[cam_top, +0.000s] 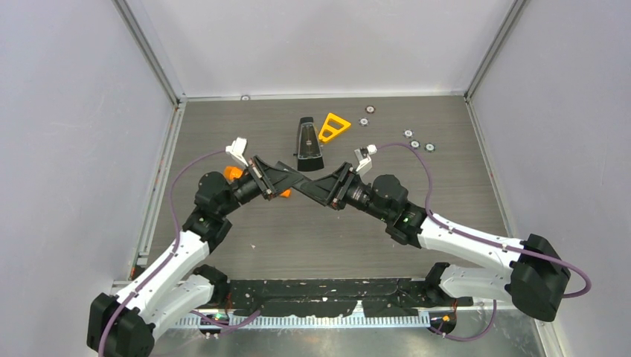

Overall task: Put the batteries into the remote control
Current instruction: Remove the battery cover from the remote control.

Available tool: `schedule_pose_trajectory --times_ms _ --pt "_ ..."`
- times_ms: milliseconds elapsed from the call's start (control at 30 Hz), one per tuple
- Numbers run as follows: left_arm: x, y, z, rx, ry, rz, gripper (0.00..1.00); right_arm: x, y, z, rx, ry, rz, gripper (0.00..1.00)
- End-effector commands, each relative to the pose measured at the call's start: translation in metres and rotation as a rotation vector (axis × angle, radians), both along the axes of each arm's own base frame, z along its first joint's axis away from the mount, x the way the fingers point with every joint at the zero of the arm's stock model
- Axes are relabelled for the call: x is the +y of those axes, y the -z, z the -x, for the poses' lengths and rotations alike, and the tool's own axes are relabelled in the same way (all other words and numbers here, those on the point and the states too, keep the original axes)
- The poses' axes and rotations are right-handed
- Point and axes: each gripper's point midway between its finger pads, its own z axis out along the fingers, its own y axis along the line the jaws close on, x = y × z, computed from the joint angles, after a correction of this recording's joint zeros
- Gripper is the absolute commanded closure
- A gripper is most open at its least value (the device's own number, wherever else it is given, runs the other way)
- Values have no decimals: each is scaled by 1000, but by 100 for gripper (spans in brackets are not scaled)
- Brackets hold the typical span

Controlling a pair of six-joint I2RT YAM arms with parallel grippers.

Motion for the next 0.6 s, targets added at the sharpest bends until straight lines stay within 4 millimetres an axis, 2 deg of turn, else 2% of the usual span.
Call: schedule_pose_trajectory --times_ms 0,133,400,567 --pt "5 -20 2 14 -6 118 100 1 -16 2 -30 -12 -67 56" --pt "11 -26 0 45 -18 225 100 -2 -14 5 -36 -13 -85 67" --pt "24 -40 -4 24 -71 315 100 -10 -11 9 -48 -4 -118 72" --pt "34 -44 -6 14 -118 333 100 -14 -15 10 -69 6 -134 75"
